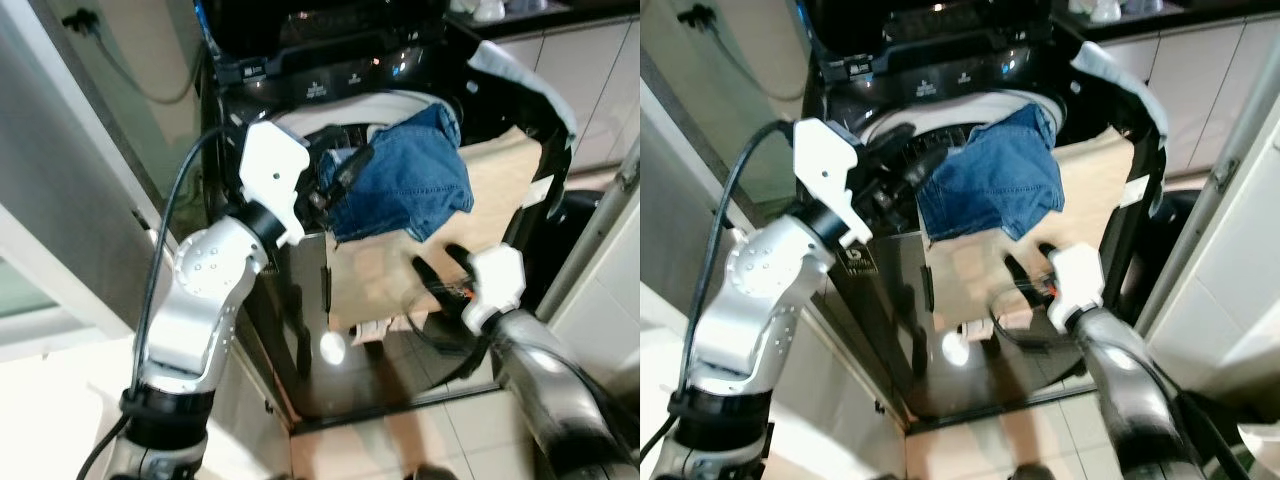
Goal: Clothes washing
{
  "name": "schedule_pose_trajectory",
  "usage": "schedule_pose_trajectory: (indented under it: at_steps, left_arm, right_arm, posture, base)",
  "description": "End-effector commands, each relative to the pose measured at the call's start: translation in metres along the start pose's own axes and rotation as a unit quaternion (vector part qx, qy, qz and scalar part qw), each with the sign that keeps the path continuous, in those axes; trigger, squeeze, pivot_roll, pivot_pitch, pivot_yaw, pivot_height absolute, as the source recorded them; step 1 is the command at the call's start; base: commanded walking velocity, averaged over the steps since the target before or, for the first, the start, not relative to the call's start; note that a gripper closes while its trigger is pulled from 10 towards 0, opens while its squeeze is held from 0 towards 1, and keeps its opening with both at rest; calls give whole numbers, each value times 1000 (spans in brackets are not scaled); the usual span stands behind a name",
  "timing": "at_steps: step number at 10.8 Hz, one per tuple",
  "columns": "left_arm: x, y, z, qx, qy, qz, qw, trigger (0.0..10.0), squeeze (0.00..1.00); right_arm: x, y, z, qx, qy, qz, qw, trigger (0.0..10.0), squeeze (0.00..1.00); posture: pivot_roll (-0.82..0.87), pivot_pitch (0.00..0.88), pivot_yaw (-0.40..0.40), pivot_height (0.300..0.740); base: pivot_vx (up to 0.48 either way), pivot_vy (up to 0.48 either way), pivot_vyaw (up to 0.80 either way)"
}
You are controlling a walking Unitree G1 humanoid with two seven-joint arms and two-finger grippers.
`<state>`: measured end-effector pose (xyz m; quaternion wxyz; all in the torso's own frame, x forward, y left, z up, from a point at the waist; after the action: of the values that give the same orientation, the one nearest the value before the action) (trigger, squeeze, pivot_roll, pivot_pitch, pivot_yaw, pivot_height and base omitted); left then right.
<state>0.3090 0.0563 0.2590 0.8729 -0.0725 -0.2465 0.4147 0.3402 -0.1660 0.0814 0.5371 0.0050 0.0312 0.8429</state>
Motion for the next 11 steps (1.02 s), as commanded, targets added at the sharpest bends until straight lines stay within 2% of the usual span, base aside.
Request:
schedule_pose_trajectory:
  at_steps: [1, 2, 5, 7, 9, 11]
  left_arm:
    - [7, 5, 2, 6, -8, 16, 1000, 10000, 0]
    - [8, 6, 2, 6, -7, 18, 1000, 10000, 0]
    - [8, 8, 4, 8, -10, 30, 999, 10000, 0]
    - [9, 9, 4, 11, -8, 41, 999, 10000, 0]
    - [10, 9, 5, 11, -8, 43, 999, 10000, 0]
    - [9, 8, 4, 14, -7, 41, 999, 10000, 0]
  right_arm:
    - [8, -14, 4, -4, 37, 17, 999, 10000, 0]
    - [9, -19, 8, -9, 43, 19, 999, 10000, 0]
    - [9, -43, 43, -60, 67, 25, 996, 10000, 0]
    - [1, -60, 74, -99, 111, 11, 989, 10000, 0]
    - [-3, -66, 109, -144, 146, 7, 979, 10000, 0]
    - [-1, -70, 139, -178, 156, 26, 971, 10000, 0]
  posture:
    - [-76, 0, 130, 740]
    - [-54, 0, 116, 740]
    - [-31, 0, 90, 740]
    - [-23, 0, 75, 740]
    - [-22, 0, 73, 740]
    - [-22, 0, 72, 740]
  base:
    - [0, 0, 0]
    - [0, 0, 0]
    - [0, 0, 0]
    - [0, 0, 0]
    - [0, 0, 0]
    - [0, 0, 0]
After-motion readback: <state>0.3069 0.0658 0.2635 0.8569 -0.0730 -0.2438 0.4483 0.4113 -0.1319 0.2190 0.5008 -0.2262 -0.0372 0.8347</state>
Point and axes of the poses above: a point about 5 cm out from each wrist's last joint towards the gripper, its own y axis pointing back from the gripper into the wrist, its own z axis along the axis of the wrist's last joint, x = y × z, the point moved 4 cm from there along -y, pointing out of the wrist towards the gripper, and after that the axes turned 8 degrees about -y, right-handed, at the moved point
